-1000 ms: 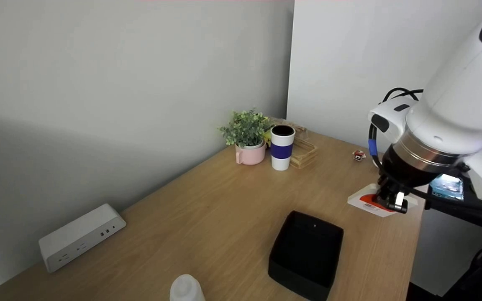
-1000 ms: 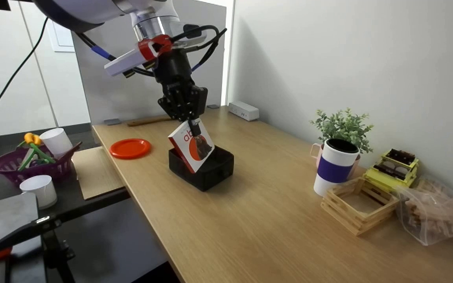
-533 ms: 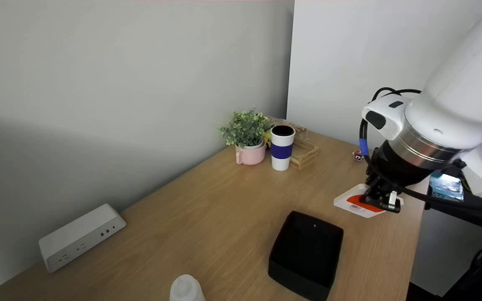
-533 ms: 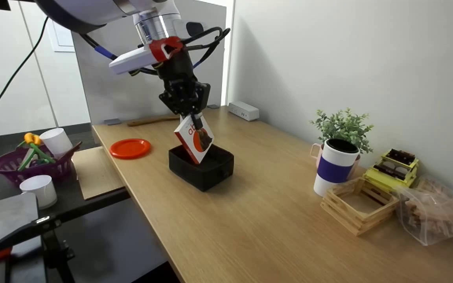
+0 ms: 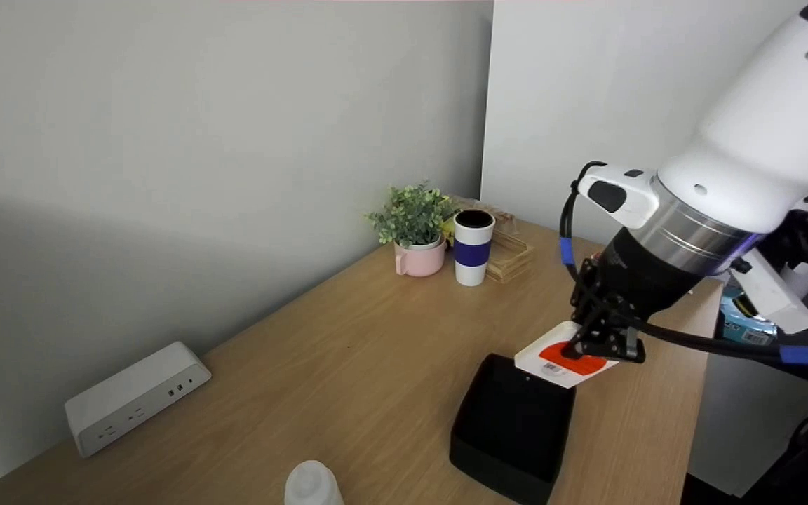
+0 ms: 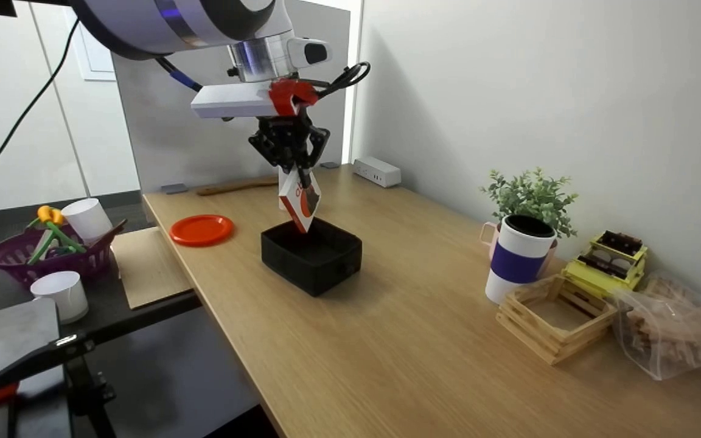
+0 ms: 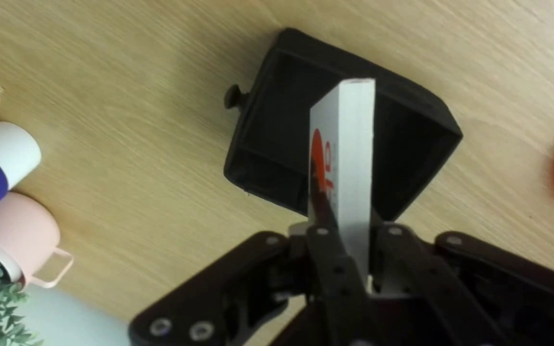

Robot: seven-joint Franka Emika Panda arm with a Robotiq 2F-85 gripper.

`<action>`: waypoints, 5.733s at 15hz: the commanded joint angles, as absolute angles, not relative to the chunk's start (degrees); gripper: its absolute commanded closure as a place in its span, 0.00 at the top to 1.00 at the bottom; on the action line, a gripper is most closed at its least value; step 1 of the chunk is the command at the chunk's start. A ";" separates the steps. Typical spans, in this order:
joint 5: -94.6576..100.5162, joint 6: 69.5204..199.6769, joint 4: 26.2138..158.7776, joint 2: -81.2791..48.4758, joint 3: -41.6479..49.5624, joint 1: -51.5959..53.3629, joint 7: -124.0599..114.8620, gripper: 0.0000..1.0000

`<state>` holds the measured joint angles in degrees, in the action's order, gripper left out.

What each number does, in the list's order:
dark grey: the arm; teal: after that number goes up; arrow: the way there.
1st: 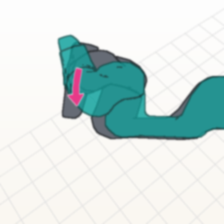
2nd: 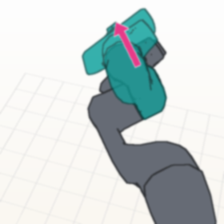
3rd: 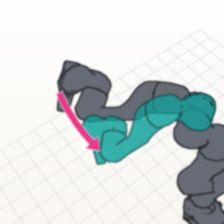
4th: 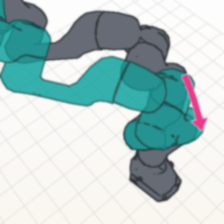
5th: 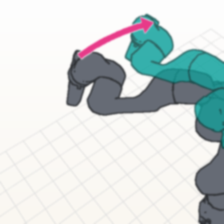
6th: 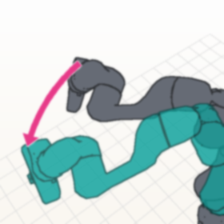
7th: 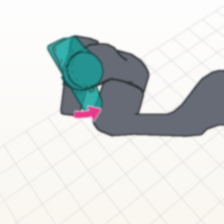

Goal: Pick up the small white book from the table and put it in the black lunch box.

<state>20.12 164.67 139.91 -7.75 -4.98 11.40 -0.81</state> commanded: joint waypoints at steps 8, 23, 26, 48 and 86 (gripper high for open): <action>-18.82 178.69 137.01 -13.47 -27.73 -2.34 19.24 0.04; -19.24 175.09 137.69 -11.64 -24.86 -0.62 12.12 0.04; -16.35 173.41 138.48 -10.07 -19.83 2.56 4.58 0.04; -3.73 128.85 128.17 -5.80 -9.79 11.52 -12.45 0.04; -13.15 126.73 103.08 -30.09 -8.11 2.67 3.05 0.04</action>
